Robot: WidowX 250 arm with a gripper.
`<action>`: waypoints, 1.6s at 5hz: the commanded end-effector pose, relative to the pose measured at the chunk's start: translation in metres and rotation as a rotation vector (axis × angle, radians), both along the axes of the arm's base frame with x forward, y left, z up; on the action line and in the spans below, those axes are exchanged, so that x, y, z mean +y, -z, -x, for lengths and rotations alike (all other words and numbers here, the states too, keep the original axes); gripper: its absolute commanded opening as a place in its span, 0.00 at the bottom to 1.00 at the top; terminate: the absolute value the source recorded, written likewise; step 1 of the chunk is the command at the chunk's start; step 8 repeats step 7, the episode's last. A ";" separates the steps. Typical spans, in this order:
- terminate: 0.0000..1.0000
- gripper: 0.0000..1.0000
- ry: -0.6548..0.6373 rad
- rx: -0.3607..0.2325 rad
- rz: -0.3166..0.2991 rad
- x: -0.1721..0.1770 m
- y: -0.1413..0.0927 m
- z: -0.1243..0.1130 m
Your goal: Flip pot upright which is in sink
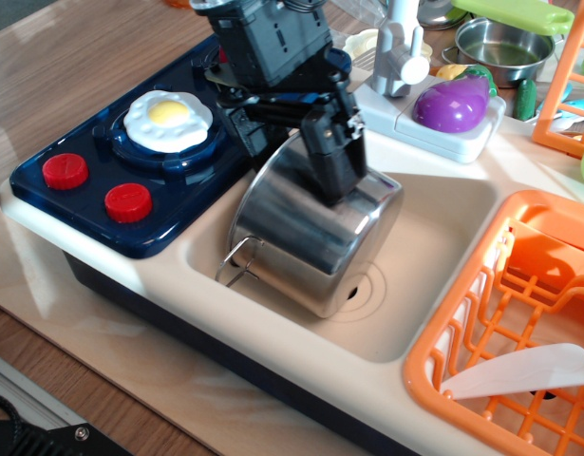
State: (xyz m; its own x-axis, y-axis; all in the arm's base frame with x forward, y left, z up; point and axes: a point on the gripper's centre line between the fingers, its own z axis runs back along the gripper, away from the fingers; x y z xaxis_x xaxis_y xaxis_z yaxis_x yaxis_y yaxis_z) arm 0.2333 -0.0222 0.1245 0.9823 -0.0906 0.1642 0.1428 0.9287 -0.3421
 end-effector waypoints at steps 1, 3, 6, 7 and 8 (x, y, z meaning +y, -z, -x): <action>0.00 0.00 -0.060 -0.022 0.021 -0.022 -0.002 -0.005; 0.00 0.00 -0.083 -0.120 -0.172 -0.053 0.000 -0.007; 0.00 1.00 -0.030 -0.206 -0.361 -0.070 0.016 -0.010; 1.00 1.00 -0.030 -0.206 -0.361 -0.070 0.016 -0.010; 1.00 1.00 -0.030 -0.206 -0.361 -0.070 0.016 -0.010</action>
